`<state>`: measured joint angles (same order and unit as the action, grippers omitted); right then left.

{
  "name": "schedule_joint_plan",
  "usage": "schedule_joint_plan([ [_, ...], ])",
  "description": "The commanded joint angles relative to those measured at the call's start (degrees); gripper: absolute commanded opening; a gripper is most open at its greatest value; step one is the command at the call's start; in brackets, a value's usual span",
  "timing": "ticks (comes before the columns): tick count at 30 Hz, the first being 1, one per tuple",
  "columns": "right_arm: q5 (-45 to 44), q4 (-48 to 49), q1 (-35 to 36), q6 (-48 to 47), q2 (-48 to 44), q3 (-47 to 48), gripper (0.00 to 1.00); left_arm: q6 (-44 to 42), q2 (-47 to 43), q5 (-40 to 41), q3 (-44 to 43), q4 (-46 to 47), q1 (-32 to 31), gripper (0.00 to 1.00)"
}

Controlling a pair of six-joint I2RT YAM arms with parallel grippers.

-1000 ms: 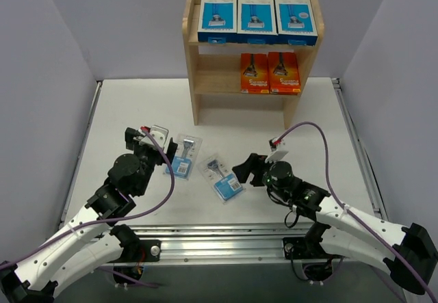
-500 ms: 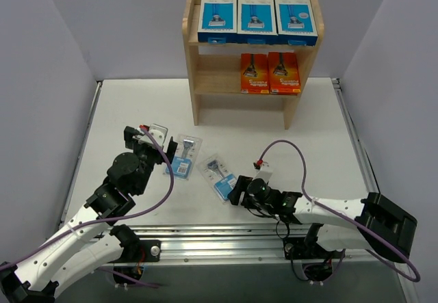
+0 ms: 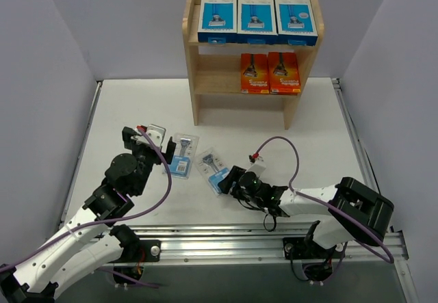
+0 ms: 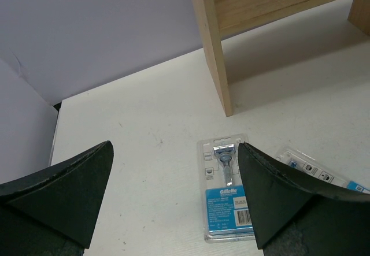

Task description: Place and organize the shaving razors onto the shelf

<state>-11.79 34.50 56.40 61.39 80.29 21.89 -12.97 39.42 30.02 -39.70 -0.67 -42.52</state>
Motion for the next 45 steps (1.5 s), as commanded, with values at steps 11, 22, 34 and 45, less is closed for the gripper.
schedule_joint_plan([
  [11,2.2,-8.9,-16.7,-9.3,-0.4,5.7,0.62,1.8,-0.2,-2.3,-2.7,0.8,0.2,0.98],
  [22,-0.9,-15.2,-12.6,-17.3,-5.0,12.1,0.68,1.7,-0.8,-1.0,-2.7,0.8,0.3,0.95],
  [34,2.7,-22.0,-7.1,-40.7,3.1,28.1,0.57,1.2,-1.9,0.1,-2.4,0.8,0.3,0.95],
  [45,11.3,-26.5,-8.9,-49.5,19.0,38.5,0.43,0.9,-2.4,0.7,-2.2,1.1,0.3,0.94],
])
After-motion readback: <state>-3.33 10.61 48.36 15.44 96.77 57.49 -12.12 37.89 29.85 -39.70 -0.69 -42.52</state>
